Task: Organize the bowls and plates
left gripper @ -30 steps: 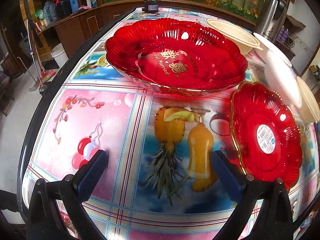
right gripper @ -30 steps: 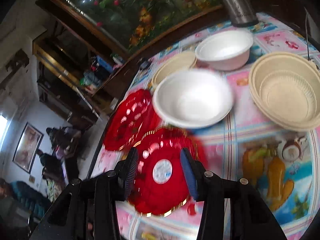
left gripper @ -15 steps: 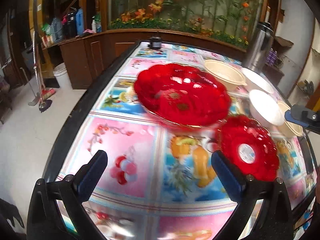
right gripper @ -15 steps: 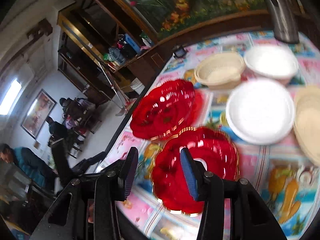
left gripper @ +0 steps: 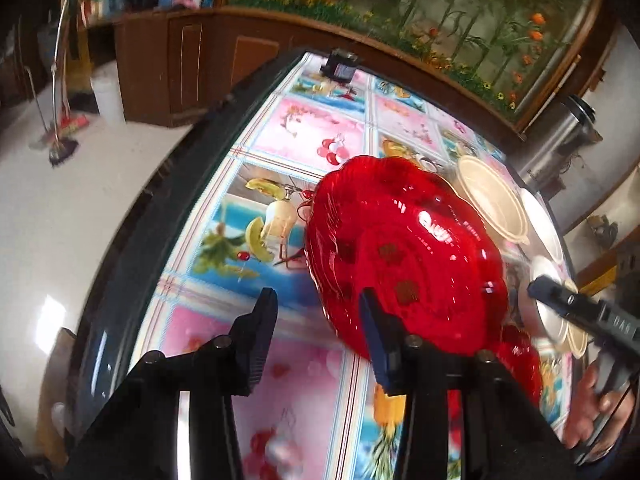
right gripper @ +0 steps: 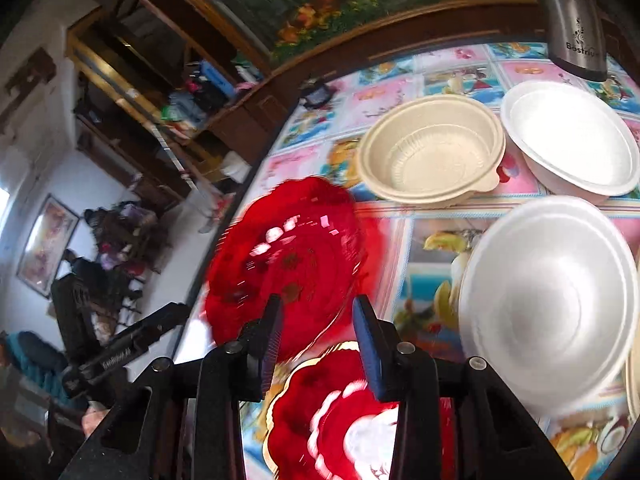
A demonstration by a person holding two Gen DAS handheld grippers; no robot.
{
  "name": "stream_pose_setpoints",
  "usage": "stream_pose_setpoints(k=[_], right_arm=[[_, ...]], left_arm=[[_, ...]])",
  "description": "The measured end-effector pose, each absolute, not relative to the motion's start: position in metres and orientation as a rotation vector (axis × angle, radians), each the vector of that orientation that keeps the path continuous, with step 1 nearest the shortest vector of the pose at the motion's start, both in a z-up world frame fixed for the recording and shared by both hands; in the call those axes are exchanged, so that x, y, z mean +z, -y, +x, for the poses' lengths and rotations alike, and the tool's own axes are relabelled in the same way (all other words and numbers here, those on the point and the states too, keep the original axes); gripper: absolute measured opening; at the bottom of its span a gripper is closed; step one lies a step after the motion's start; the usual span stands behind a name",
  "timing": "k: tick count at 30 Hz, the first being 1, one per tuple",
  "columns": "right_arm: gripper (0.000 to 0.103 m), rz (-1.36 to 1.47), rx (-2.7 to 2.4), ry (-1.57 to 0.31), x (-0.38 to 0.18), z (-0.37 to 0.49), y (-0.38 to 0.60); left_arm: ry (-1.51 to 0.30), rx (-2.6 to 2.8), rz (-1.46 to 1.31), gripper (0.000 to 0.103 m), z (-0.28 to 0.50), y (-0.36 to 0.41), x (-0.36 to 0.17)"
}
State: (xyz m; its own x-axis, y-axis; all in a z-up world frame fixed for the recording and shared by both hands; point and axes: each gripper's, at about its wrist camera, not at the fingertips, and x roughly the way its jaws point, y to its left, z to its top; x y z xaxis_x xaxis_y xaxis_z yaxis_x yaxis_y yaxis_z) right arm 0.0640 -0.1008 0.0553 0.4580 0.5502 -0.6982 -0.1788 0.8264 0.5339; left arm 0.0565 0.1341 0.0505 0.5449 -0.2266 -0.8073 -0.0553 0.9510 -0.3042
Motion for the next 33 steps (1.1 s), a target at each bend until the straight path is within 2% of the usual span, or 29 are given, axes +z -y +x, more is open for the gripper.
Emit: stream_pose_setpoints(k=[6, 7, 8, 9, 13, 22, 29, 33], right_arm=[[0.039, 0.401, 0.433, -1.051, 0.035, 0.087, 0.089], [0.039, 0.406, 0.438, -1.052, 0.031, 0.091, 0.088], [0.031, 0.419, 0.45, -1.058, 0.028, 0.095, 0.086], [0.022, 0.415, 0.448, -1.074, 0.024, 0.098, 0.084], [0.012, 0.39, 0.472, -1.059, 0.024, 0.098, 0.081], [0.012, 0.346, 0.577, -1.012, 0.04, 0.072, 0.067], [0.012, 0.307, 0.72, -1.026, 0.044, 0.03, 0.044], [0.012, 0.265, 0.781, -1.039, 0.04, 0.008, 0.031]], left_arm=[[-1.026, -0.133, -0.294, 0.042, 0.087, -0.127, 0.038], [-1.046, -0.117, -0.283, 0.039, 0.092, -0.125, 0.033], [-1.053, -0.113, -0.284, 0.025, 0.094, -0.125, 0.03], [-1.061, -0.11, -0.284, 0.024, 0.096, -0.124, 0.028], [-1.043, -0.073, -0.281, 0.022, 0.088, -0.125, 0.028], [-0.98, 0.065, -0.255, 0.022, 0.013, -0.128, 0.046], [-0.932, 0.155, -0.314, 0.031, -0.067, -0.143, 0.062], [-0.927, 0.202, -0.336, 0.031, -0.098, -0.148, 0.058]])
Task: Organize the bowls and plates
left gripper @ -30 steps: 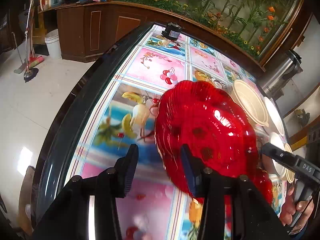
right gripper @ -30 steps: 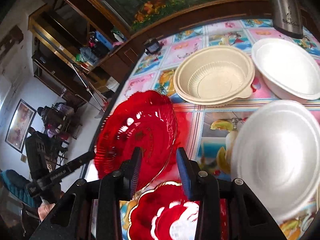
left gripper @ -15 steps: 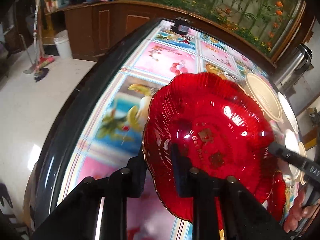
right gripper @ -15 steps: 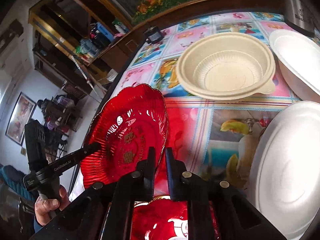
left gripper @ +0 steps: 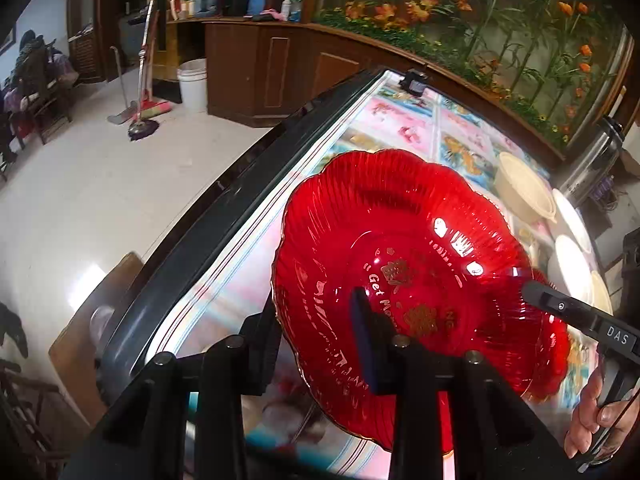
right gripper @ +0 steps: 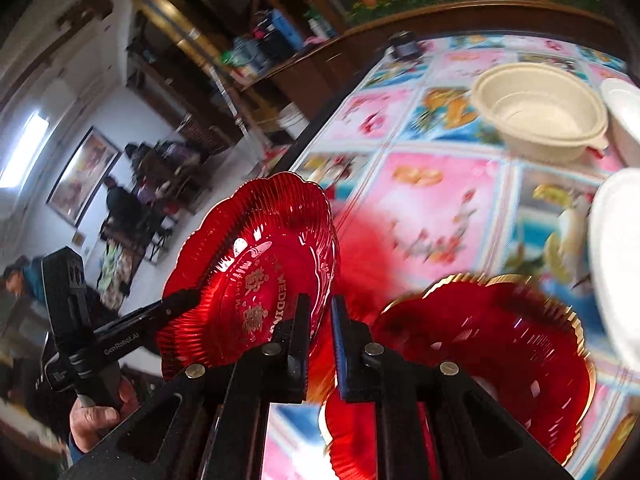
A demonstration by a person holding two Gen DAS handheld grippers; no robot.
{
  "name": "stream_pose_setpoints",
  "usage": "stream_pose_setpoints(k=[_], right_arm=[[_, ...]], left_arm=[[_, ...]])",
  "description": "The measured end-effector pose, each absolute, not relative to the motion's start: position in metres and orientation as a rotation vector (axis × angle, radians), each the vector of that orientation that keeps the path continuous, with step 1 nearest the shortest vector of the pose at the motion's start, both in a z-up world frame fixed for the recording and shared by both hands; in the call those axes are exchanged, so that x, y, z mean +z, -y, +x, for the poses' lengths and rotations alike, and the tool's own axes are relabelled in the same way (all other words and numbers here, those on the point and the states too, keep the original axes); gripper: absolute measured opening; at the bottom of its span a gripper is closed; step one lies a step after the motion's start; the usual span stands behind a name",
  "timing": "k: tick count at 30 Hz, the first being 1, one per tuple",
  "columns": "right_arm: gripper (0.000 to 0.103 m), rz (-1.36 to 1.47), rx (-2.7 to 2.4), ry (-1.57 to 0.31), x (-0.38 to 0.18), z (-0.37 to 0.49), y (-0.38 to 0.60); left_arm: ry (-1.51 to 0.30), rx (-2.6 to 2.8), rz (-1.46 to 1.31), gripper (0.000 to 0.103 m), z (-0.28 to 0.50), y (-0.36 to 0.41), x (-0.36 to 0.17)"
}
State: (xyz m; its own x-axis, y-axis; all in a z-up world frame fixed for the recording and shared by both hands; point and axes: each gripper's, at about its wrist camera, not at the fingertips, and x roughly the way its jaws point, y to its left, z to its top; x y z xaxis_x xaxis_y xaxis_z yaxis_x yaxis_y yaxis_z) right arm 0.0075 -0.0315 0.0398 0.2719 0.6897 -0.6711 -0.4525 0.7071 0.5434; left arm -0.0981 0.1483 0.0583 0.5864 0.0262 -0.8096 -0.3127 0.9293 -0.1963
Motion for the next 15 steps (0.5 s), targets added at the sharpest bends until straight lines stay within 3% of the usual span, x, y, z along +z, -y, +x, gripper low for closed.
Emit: stream_pose_setpoints(k=[9, 15], right_arm=[[0.012, 0.178, 0.818, -1.036, 0.02, -0.01, 0.012], [0.012, 0.146, 0.816, -1.035, 0.016, -0.011, 0.007]], left_arm=[[-0.927, 0.272, -0.399, 0.033, -0.116, -0.154, 0.044], [-0.924, 0.281, -0.4, 0.041, -0.118, -0.15, 0.04]])
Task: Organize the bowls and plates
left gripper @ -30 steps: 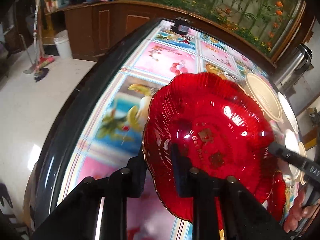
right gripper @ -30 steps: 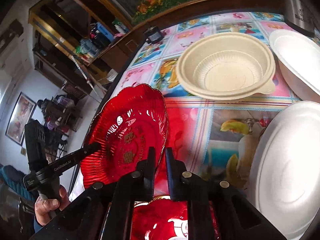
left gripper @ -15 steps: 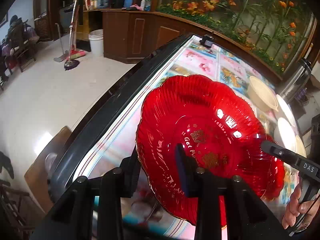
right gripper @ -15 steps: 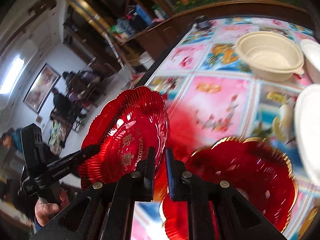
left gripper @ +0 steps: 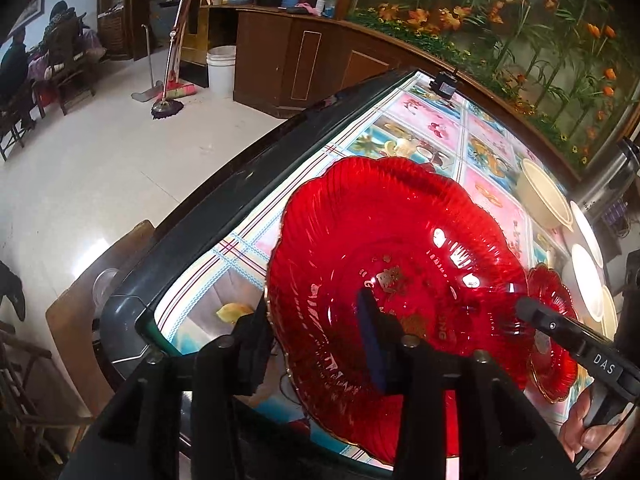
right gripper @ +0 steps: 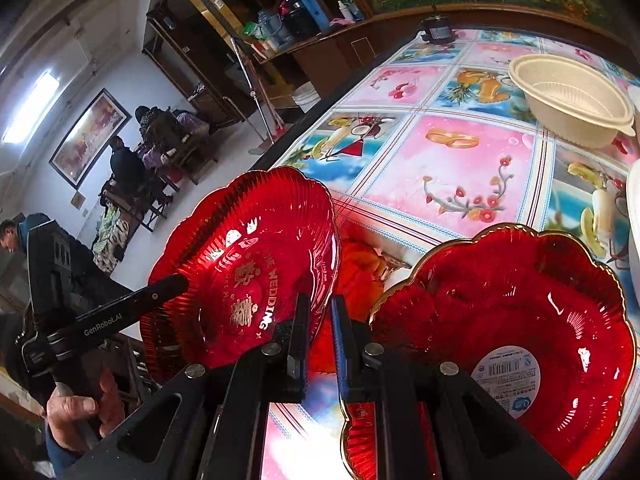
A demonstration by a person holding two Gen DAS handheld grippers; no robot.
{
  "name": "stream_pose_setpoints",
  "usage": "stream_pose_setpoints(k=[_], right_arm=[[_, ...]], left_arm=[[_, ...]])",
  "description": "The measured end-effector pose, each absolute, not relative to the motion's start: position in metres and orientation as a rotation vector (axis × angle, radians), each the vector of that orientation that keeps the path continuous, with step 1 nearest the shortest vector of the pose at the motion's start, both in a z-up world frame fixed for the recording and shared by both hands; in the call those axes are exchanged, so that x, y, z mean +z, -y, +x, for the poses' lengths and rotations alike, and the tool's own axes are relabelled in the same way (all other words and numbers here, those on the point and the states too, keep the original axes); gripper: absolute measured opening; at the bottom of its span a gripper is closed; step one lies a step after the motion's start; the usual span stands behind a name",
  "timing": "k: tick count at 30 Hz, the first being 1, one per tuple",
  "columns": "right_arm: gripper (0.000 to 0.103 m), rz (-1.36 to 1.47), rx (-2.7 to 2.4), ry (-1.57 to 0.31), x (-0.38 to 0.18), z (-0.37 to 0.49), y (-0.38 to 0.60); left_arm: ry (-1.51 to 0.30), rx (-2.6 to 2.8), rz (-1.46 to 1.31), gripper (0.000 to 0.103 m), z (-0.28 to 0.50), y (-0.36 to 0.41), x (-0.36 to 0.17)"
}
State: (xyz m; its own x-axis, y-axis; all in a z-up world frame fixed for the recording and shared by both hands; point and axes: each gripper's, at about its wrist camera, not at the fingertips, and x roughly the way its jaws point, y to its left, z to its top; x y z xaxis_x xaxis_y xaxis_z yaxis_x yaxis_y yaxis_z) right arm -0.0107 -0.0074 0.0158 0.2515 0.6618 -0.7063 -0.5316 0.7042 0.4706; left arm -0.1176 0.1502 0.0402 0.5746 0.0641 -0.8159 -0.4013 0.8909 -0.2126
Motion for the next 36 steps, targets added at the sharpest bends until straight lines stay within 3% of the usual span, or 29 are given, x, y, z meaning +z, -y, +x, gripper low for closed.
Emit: stream_pose_setpoints(k=[2, 12, 15, 19, 22, 36], right_arm=[[0.012, 0.142, 0.817, -1.03, 0.016, -0.011, 0.007], [0.015, 0.113, 0.778, -0.982, 0.02, -0.009, 0.012], [0.016, 0.153, 0.788, -0.987, 0.022, -0.006, 0.019], [0.016, 0.189, 0.802, -0.964, 0.028, -0.005, 0.028], [0.016, 0.23, 0.804, -0.932, 0.036, -0.004, 0.042], [0.016, 0.435, 0.741, -0.854, 0.055, 0.009, 0.139]], left_arm=[[-0.925, 0.278, -0.395, 0.045, -0.116, -0.147, 0.039], [-0.922, 0.255, -0.422, 0.045, -0.106, -0.142, 0.035], [-0.916, 0.246, -0.441, 0.049, -0.109, -0.141, 0.036], [-0.878, 0.242, -0.435, 0.064, -0.119, -0.139, 0.047], [-0.849, 0.238, -0.417, 0.065, -0.127, -0.133, 0.059], [-0.803, 0.007, -0.286, 0.071, -0.15, -0.029, 0.102]])
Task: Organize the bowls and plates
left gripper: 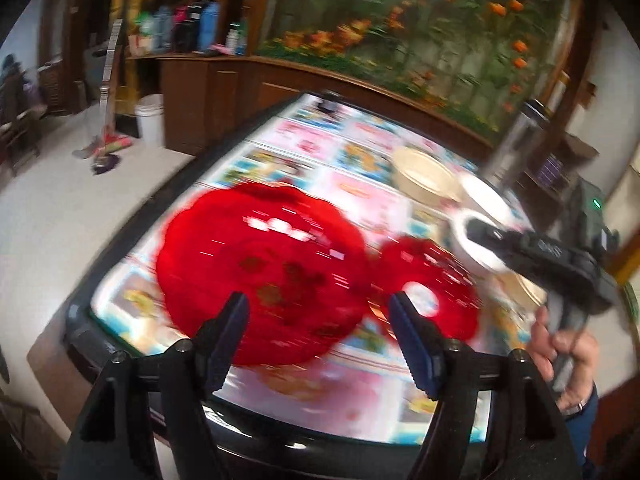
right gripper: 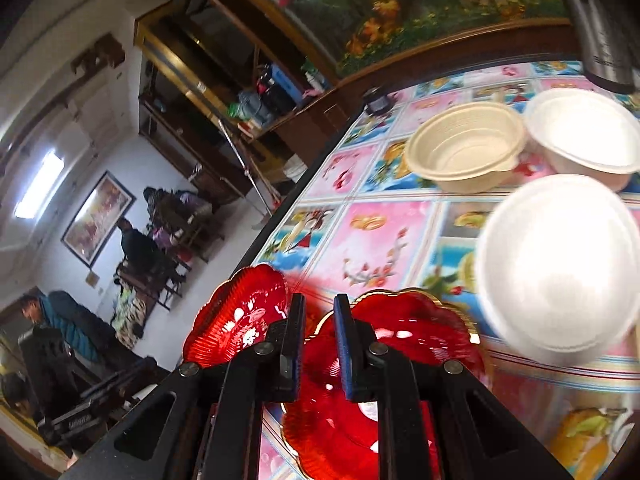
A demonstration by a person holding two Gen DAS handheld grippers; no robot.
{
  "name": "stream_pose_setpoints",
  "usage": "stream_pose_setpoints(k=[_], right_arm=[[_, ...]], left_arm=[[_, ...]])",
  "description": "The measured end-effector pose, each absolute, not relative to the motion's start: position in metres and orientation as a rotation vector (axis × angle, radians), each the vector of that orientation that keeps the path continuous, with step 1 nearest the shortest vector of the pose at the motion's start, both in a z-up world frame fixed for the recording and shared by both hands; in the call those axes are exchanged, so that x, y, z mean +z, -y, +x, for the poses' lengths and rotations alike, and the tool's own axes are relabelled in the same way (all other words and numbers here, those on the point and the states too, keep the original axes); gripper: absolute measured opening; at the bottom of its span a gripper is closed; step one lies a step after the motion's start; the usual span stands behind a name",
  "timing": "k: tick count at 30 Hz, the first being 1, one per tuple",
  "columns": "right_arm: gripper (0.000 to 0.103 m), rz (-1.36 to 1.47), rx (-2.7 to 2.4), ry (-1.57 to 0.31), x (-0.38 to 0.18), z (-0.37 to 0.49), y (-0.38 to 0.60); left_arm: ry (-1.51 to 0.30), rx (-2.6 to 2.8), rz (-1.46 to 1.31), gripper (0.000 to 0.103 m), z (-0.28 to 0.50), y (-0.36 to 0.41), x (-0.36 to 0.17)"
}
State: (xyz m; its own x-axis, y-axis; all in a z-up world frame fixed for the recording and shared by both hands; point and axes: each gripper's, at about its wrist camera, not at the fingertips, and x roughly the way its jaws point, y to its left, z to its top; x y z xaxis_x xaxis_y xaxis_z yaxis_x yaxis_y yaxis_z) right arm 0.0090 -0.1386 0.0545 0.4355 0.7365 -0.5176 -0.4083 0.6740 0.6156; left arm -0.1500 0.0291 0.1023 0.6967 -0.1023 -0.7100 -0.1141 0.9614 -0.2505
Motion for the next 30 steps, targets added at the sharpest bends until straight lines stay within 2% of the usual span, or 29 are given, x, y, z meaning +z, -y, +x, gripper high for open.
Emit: stream_pose_setpoints(k=[8, 16, 18, 20, 30], right_arm=[[0.016, 0.445, 0.735, -0.889, 0.045, 0.001, 0.185], [0.016, 0.434, 0.701, -0.92, 0.04, 0.0, 0.201], [0.028, 0.432, 0.672, -0.927, 0.037, 0.0, 0.206], [0.033, 0.44, 0.66, -0.934, 0.035, 0.001, 0.209], [0.033, 0.383, 0.638, -1.016, 0.016, 0.004, 0.197]], left_arm=[[-0.912, -0.136, -0.243, 0.071, -0.124, 0.041, 0.074], [-0.986, -0.124, -0.262, 0.071, -0.12, 0.048, 0.046], [-0.994, -0.124, -0.282, 0.071, -0.116, 0.044, 0.042], [-1.007, -0.136, -0.321, 0.071, -0.111, 0.041, 0.037], [-0.986, -0.076, -0.319, 0.071, -0.083, 0.041, 0.03]])
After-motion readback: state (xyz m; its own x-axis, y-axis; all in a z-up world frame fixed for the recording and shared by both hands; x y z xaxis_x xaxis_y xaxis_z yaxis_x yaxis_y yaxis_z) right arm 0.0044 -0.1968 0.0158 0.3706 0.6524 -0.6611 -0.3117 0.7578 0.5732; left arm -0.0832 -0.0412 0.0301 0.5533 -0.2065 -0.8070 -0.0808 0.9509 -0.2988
